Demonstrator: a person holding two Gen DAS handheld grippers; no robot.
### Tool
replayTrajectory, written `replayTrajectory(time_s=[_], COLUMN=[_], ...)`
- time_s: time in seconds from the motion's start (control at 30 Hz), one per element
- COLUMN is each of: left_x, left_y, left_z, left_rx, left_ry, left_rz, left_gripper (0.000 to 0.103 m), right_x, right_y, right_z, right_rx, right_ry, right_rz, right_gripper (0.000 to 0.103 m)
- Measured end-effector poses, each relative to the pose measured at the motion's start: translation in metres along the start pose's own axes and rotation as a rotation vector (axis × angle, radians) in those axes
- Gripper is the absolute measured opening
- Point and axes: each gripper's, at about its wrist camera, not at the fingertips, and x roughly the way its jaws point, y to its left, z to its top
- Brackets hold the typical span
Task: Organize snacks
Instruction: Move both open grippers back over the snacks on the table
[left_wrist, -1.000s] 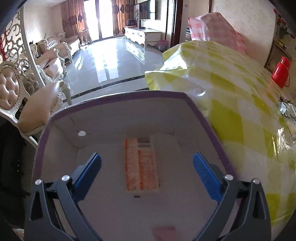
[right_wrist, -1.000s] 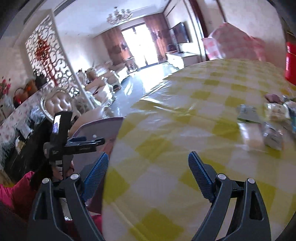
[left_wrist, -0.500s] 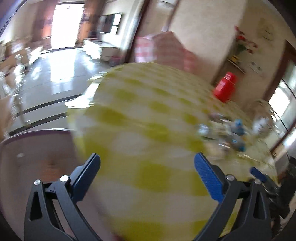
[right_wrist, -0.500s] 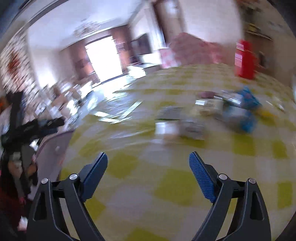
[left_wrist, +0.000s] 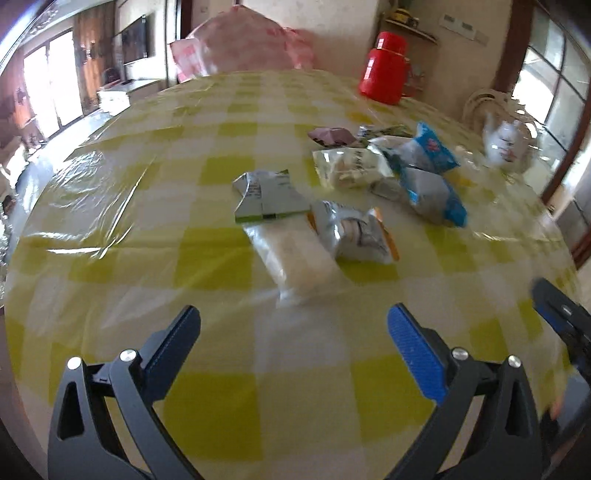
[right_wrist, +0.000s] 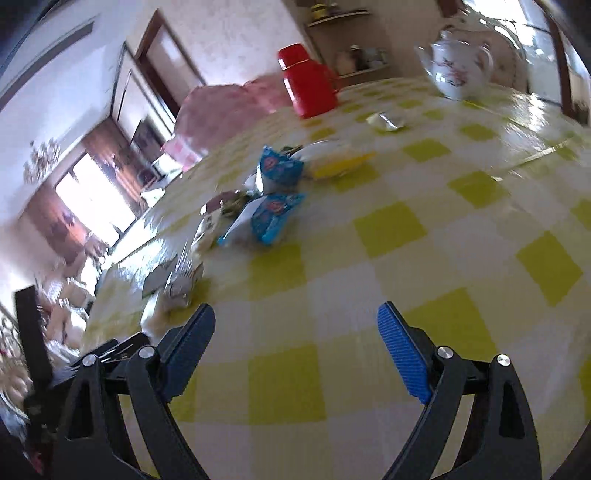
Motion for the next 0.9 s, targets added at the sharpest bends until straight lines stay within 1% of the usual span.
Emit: replayTrajectory(time_s=[0.1,0.17,0.2,0.23,0.27,0.33,0.43,0.47,0.53,0.57,0.63,0.67,0.7,0.73,0.77,0.83,0.87,0.9], left_x=[0.007,0.002,-0.005,-0.010,-0.010,-0.001,0.017,0.020,0.018,0.023,0.035,0.033,0.032,0.032,0.032,0.033,0.032,0.033], left_y=[0.001,-0.002,-0.006,-0.009,-0.013,-0.014,-0.002,0.001,-0.002,-0.006,-0.005,-0.004,-0.002,0.001,0.002,0.005,0.006,0.006], left_z=[0.002,0.006,0.009,0.012,0.016,0.019,0.014,0.015,0.020,0.023,0.025,0.026,0.026,0.026,0.027,0.030,0.032,0.034], left_rx=[-0.034,-0.046,-0.052,-0.048,-0.037,-0.045,-0.099,-0.110,-0.076,-0.032,-0.010,-0.005,-0.006,-0.009,-0.004,0.022,0.032,0.038], left_ry=[0.017,-0.015,-0.052,-0.072,-0.071,-0.034,0.021,0.036,0.010,0.017,0.073,0.058,0.052,0.053,0.048,0.034,0.020,0.020], left_rz=[0.009,-0.003,-0.001,0.004,0.014,0.028,0.058,0.052,0.083,0.103,0.103,0.101,0.109,0.106,0.101,0.140,0.137,0.135], left_gripper=[0.102,0.102,0.102,0.102,0.102,0.102,0.102,0.101,0.101,0.101,0.101,0.101,0.095,0.094,0.088,0.065,0.046,0.039], right_x=[0.001,-0.001,0.000,0.000,0.000,0.001,-0.001,-0.001,0.000,0.001,0.001,0.001,0.001,0.001,0.001,0.001,0.002,0.002], right_y=[0.000,0.006,0.006,0.007,0.006,0.002,-0.004,-0.004,-0.001,0.001,0.004,0.004,0.004,0.003,0.003,0.002,0.003,0.003], right_z=[0.001,0.002,0.003,0.004,0.004,0.004,0.004,0.004,0.003,0.003,0.002,0.002,0.001,0.002,0.002,0.002,0.002,0.002], right_rx=[-0.011,-0.029,-0.034,-0.034,-0.030,-0.005,0.028,0.030,0.017,0.008,-0.008,-0.010,-0.007,-0.004,0.001,0.006,0.005,0.002], right_ry=[-0.006,-0.009,-0.010,-0.011,-0.010,0.003,-0.004,-0.003,-0.001,-0.002,-0.004,-0.004,-0.006,-0.006,-0.006,-0.002,0.001,0.003], right_rz=[-0.012,-0.035,-0.048,-0.065,-0.075,-0.073,-0.069,-0.070,-0.075,-0.078,-0.078,-0.077,-0.076,-0.075,-0.073,-0.069,-0.066,-0.065], right_gripper=[0.087,0.087,0.087,0.087,0.087,0.087,0.087,0.087,0.087,0.087,0.087,0.087,0.087,0.087,0.087,0.087,0.087,0.087])
